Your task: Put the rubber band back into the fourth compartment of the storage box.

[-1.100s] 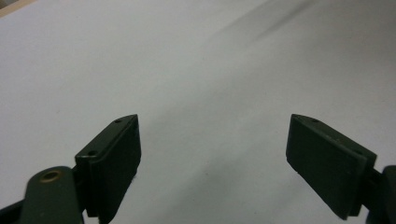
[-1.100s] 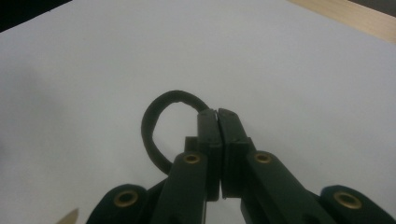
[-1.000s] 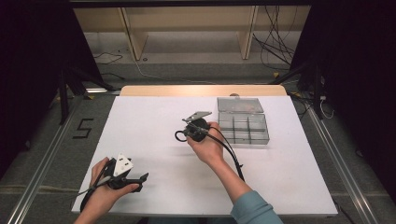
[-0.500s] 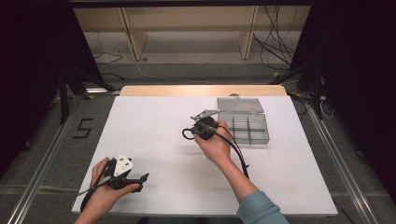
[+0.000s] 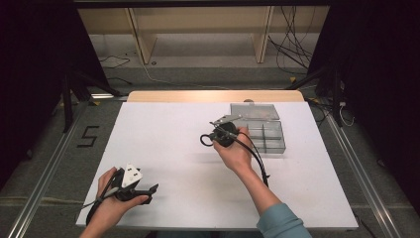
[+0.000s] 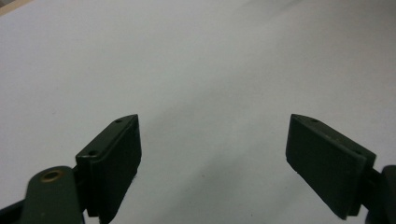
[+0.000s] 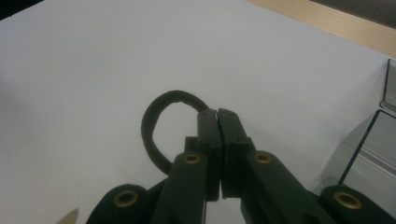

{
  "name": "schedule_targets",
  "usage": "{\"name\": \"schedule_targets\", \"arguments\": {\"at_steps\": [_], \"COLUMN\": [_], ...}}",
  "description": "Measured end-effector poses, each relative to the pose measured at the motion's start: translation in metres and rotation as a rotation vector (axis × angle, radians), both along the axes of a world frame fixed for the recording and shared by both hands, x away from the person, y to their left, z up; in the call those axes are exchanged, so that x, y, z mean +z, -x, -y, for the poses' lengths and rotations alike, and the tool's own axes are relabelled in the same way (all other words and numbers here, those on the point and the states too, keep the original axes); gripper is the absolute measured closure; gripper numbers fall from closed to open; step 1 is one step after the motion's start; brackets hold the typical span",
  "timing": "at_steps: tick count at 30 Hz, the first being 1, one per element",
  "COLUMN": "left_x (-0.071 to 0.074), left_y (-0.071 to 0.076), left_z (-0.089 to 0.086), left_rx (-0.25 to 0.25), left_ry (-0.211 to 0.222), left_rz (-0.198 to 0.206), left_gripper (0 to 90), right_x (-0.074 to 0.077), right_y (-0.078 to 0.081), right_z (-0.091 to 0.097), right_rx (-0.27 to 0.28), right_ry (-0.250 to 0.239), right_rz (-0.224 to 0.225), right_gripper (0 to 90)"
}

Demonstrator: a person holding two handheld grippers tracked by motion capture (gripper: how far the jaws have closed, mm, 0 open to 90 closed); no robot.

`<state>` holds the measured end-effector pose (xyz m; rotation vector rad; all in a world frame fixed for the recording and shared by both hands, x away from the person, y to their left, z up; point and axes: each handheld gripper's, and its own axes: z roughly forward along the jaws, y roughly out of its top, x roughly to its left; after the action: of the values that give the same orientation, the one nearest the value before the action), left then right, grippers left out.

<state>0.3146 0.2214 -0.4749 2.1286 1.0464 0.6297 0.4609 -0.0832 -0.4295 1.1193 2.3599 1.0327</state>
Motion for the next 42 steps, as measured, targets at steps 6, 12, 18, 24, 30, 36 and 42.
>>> {"name": "schedule_targets", "arguments": {"at_steps": [6, 12, 18, 24, 30, 36, 42], "left_x": [0.000, 0.000, 0.000, 0.000, -0.001, -0.001, 0.000], "left_y": [0.000, 0.000, 0.000, 0.000, 0.000, 0.000, 0.000], "left_z": [0.000, 0.001, 0.001, 0.001, 0.002, 0.001, 0.002], "left_rx": [0.000, 0.002, 0.004, 0.004, 0.003, 0.004, 0.000], "left_ry": [0.001, 0.006, 0.008, 0.007, 0.006, 0.007, 0.004], "left_rz": [0.001, 0.000, 0.000, 0.001, -0.001, -0.001, -0.001], "left_gripper": [18.2, 18.4, 18.6, 18.7, 18.8, 18.9, 19.0], "right_x": [0.002, 0.005, 0.005, 0.006, 0.005, 0.003, 0.001], "right_y": [-0.002, -0.004, -0.007, -0.010, -0.015, -0.020, -0.023], "right_z": [0.009, 0.019, 0.031, 0.045, 0.059, 0.068, 0.072], "right_rx": [-0.016, -0.035, -0.060, -0.087, -0.119, -0.146, -0.159], "right_ry": [0.003, 0.006, 0.010, 0.018, 0.028, 0.035, 0.045], "right_rz": [0.000, -0.001, -0.006, -0.009, -0.020, -0.034, -0.042], "right_gripper": [89.7, 89.7, 89.7, 89.7, 89.7, 89.7, 89.7]}}
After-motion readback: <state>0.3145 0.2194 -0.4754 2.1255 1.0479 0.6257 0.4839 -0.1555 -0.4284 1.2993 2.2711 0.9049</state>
